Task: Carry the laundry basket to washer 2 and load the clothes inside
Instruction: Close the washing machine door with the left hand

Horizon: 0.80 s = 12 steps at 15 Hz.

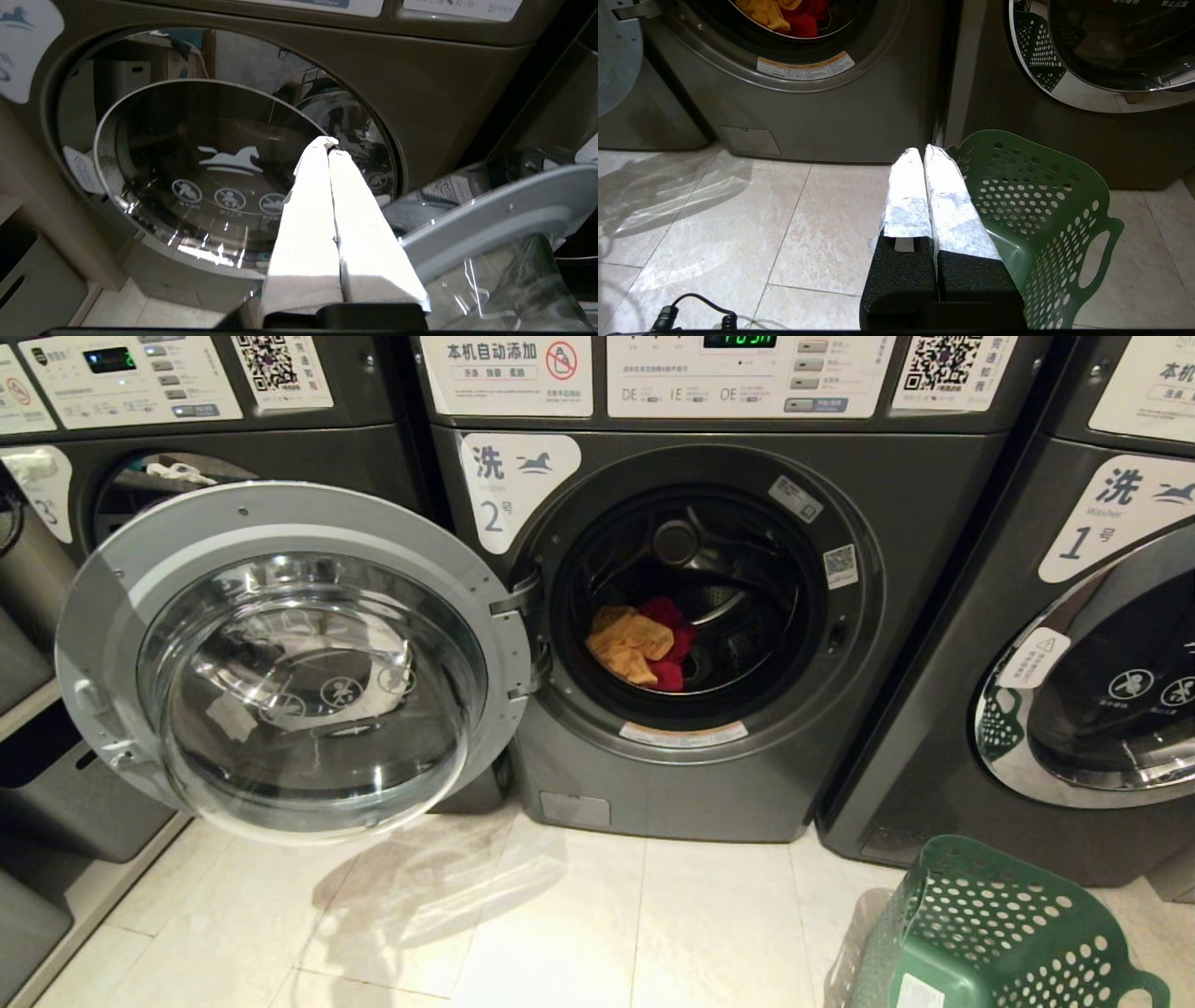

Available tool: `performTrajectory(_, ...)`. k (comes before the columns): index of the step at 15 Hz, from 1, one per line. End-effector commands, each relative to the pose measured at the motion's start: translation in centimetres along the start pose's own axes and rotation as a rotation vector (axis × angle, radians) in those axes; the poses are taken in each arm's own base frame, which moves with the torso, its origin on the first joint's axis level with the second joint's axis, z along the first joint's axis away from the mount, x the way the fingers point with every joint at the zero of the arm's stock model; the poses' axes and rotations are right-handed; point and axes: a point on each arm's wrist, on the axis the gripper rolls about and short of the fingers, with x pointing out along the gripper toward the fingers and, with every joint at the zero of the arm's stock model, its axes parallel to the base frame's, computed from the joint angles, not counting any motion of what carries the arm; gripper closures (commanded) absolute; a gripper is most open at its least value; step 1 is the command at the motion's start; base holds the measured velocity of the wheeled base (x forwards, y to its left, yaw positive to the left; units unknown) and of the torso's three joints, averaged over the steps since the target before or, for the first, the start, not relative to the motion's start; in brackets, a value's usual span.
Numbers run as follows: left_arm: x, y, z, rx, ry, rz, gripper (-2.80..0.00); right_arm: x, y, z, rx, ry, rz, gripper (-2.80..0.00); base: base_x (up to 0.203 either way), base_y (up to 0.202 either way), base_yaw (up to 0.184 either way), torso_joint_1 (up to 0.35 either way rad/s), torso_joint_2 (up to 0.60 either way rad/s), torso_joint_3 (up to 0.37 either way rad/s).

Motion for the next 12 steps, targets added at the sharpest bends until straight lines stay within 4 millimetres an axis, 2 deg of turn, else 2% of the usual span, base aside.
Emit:
performTrajectory(1, 2.4, 1.7, -3.0, -0.042, 0.046, -0.020, 0.00, 0.0, 0.0, 0.0, -0.003, 0.001, 0.000, 0.00, 0.000, 0.000, 0.000, 0.000, 0.00, 0.000)
performTrajectory(6, 3.3, 2.5, -5.2, -0.168, 0.099, -0.011, 0.00, 0.0, 0.0, 0.0, -0.006, 0.001, 0.000, 0.00, 0.000, 0.000, 0.000, 0.000, 0.00, 0.000)
performTrajectory(9, 3.0, 2.2, -4.8, -0.216, 0.111, -0.004, 0.00, 0.0, 0.0, 0.0, -0.010, 0.001, -0.001, 0.00, 0.000, 0.000, 0.000, 0.000, 0.00, 0.000)
performTrajectory(12, 1.4, 0.9, -3.4, -0.272, 0.189, -0.009, 0.00, 0.0, 0.0, 0.0, -0.012, 0.000, -0.001, 0.00, 0.000, 0.000, 0.000, 0.000, 0.00, 0.000)
